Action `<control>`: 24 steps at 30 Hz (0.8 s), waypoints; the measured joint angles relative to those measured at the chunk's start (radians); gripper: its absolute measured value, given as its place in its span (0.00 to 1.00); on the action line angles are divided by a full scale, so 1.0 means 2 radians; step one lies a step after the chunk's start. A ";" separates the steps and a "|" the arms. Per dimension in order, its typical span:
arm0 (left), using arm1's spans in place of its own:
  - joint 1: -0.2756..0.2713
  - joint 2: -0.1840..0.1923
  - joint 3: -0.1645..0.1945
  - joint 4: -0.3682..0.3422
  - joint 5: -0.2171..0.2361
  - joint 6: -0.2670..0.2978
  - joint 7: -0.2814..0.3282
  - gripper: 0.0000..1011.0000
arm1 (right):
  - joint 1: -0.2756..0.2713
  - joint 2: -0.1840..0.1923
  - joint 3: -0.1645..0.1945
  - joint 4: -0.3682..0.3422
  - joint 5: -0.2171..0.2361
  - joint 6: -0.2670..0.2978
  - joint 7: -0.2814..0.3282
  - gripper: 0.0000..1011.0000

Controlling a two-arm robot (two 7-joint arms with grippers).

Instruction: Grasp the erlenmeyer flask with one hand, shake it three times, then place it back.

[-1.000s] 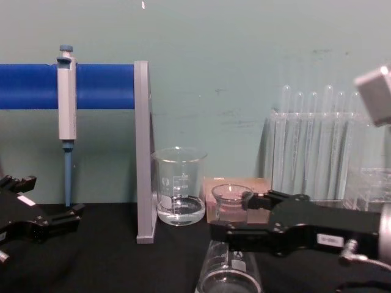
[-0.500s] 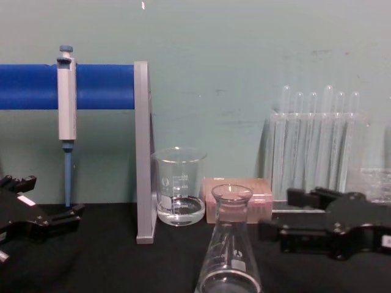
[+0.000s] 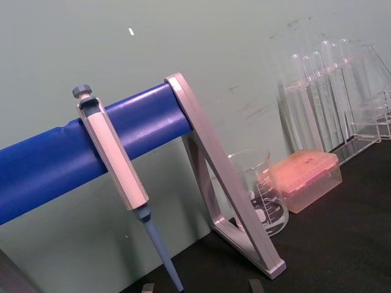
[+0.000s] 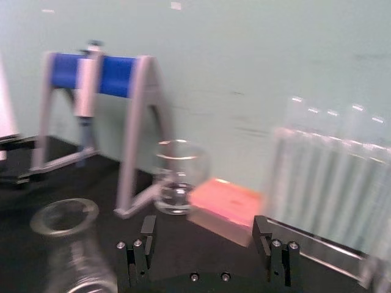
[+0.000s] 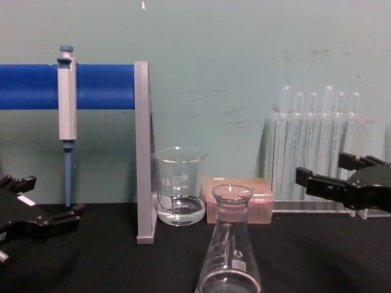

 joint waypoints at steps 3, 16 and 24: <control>0.000 0.000 0.000 0.000 0.000 0.000 0.000 0.99 | 0.003 -0.022 0.007 0.016 -0.011 0.000 -0.032 0.99; 0.000 0.000 0.000 0.000 0.000 0.000 0.000 0.99 | 0.031 -0.076 0.006 0.106 -0.055 0.016 -0.084 0.99; 0.000 0.000 0.000 0.000 0.000 0.000 0.000 0.99 | 0.037 -0.087 0.006 0.139 -0.071 0.022 -0.085 0.99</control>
